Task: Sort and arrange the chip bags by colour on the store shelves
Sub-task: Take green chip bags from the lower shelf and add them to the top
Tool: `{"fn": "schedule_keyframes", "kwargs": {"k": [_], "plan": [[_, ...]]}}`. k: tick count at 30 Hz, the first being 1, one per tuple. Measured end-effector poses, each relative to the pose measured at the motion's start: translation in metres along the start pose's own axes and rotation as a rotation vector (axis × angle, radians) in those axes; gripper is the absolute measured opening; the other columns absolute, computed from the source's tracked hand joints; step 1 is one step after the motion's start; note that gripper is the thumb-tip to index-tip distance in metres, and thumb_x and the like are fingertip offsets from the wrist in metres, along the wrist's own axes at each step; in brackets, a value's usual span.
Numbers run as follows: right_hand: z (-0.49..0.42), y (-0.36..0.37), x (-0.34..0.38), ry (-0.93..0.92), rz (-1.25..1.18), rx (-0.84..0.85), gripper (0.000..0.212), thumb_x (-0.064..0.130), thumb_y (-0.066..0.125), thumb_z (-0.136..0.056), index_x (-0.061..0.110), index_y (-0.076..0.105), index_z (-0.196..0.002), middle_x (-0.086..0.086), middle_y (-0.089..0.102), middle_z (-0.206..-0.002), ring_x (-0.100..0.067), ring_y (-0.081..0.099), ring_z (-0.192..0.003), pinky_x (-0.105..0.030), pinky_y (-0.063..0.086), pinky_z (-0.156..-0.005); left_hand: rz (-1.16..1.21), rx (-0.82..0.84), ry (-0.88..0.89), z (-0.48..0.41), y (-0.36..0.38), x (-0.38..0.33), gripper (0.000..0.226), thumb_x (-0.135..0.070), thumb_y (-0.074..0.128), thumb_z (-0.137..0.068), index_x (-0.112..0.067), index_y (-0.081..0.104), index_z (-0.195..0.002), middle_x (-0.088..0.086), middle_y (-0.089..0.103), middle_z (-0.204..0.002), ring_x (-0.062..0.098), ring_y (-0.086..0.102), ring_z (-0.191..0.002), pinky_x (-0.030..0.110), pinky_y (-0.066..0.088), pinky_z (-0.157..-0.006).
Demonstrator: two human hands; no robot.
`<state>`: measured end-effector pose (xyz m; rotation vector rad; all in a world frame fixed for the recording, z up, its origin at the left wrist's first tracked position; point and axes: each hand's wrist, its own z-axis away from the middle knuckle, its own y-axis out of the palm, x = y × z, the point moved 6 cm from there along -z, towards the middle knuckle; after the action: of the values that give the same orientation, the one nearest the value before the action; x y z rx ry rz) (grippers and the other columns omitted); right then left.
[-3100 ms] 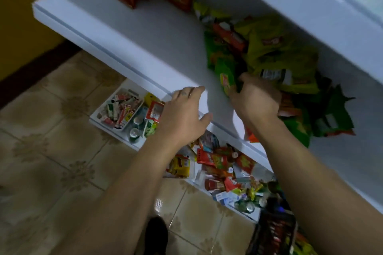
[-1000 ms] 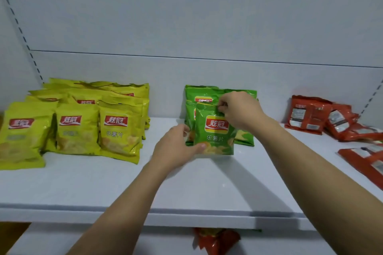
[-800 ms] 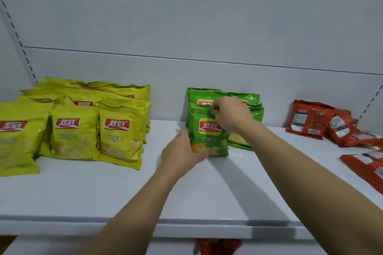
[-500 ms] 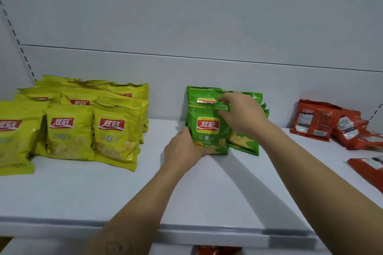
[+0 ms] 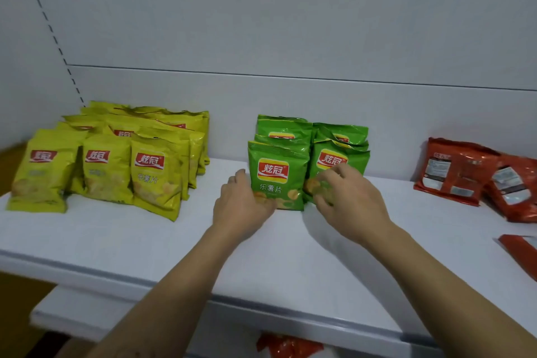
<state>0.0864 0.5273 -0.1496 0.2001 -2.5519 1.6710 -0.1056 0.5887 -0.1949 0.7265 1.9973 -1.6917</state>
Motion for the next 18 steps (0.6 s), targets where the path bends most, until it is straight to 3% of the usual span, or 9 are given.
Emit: {"fn": "schedule_keyframes", "kwargs": {"k": [4, 8, 13, 18], "plan": [[0.004, -0.002, -0.021, 0.04, -0.004, 0.039, 0.039, 0.044, 0.054, -0.091, 0.024, 0.053, -0.124, 0.0, 0.048, -0.121, -0.021, 0.05, -0.11, -0.032, 0.045, -0.079, -0.161, -0.145, 0.06, 0.019, -0.007, -0.008, 0.081, -0.056, 0.068, -0.076, -0.012, 0.034, -0.135, 0.007, 0.045, -0.133, 0.026, 0.041, -0.124, 0.041, 0.042, -0.093], [0.012, -0.005, -0.016, -0.054, -0.027, 0.05, 0.043, 0.043, 0.058, -0.088, 0.023, 0.054, -0.126, -0.001, 0.049, -0.121, -0.022, 0.049, -0.111, -0.032, 0.043, -0.084, -0.294, -0.222, 0.172, 0.032, -0.013, -0.016, 0.07, -0.055, 0.067, -0.077, -0.016, 0.042, -0.128, 0.005, 0.049, -0.127, 0.025, 0.042, -0.12, 0.04, 0.041, -0.091], [0.013, -0.012, 0.029, -0.201, -0.118, 0.041, 0.056, 0.047, 0.061, -0.085, 0.025, 0.048, -0.134, 0.002, 0.048, -0.126, -0.02, 0.045, -0.117, -0.033, 0.041, -0.092, -0.394, -0.209, 0.198, 0.051, -0.032, -0.005, 0.07, -0.057, 0.064, -0.079, -0.02, 0.042, -0.134, 0.001, 0.045, -0.139, 0.022, 0.035, -0.131, 0.039, 0.035, -0.099], [0.014, 0.0, 0.093, -0.351, -0.195, 0.107, 0.061, 0.049, 0.058, -0.087, 0.023, 0.041, -0.14, -0.001, 0.044, -0.135, -0.021, 0.04, -0.124, -0.036, 0.038, -0.098, -0.436, -0.235, 0.16, 0.08, -0.077, 0.024, 0.062, -0.053, 0.064, -0.081, -0.022, 0.047, -0.132, -0.001, 0.049, -0.134, 0.022, 0.037, -0.128, 0.039, 0.036, -0.096]]}}
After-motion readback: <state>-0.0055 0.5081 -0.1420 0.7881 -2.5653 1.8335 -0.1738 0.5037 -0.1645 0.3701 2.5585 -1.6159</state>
